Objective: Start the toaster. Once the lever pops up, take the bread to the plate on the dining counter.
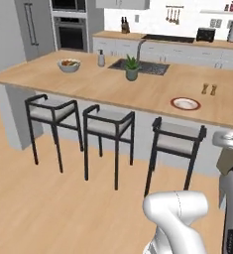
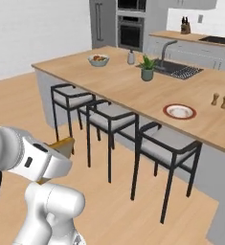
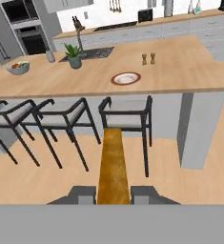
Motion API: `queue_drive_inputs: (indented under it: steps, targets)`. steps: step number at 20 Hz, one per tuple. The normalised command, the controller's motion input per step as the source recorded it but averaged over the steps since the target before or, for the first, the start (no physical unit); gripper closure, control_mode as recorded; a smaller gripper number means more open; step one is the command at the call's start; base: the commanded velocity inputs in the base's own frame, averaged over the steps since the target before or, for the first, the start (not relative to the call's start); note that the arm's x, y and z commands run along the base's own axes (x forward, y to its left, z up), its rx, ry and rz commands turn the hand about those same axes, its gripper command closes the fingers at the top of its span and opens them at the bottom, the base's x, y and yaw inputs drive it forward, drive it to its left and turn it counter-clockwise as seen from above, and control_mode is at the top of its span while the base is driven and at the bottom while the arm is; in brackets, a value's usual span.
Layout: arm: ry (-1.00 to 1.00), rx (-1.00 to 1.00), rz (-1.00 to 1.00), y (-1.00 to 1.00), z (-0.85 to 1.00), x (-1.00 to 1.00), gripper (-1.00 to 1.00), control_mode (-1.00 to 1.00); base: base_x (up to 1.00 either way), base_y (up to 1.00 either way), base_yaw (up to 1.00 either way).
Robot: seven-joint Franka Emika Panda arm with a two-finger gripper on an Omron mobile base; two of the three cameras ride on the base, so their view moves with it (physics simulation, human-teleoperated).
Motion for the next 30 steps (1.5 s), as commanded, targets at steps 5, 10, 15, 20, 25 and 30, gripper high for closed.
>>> queue_drive_inputs:
  steps: [5, 10, 15, 20, 25, 30]
  targets:
    - [0.00, 0.00, 0.00, 0.00, 0.00, 0.00, 1.00, 1.00, 1.00, 0.24, -0.55]
    - [0.00, 0.00, 0.00, 0.00, 0.00, 0.00, 1.00, 1.00, 1.00, 0.15, -0.52]
    - [0.00, 0.00, 0.00, 0.00, 0.00, 0.00, 1.00, 1.00, 1.00, 0.05, -0.22]
    - [0.00, 0.00, 0.00, 0.00, 0.00, 0.00, 1.00, 1.00, 1.00, 0.02, -0.12]
    - [0.00, 0.00, 0.00, 0.00, 0.00, 0.00, 1.00, 1.00, 1.00, 0.30, -0.17]
    - [0.00, 0.13, 0.01, 0.18, 0.00, 0.98, 1.00, -1.00, 0.00, 0.00, 0.00]
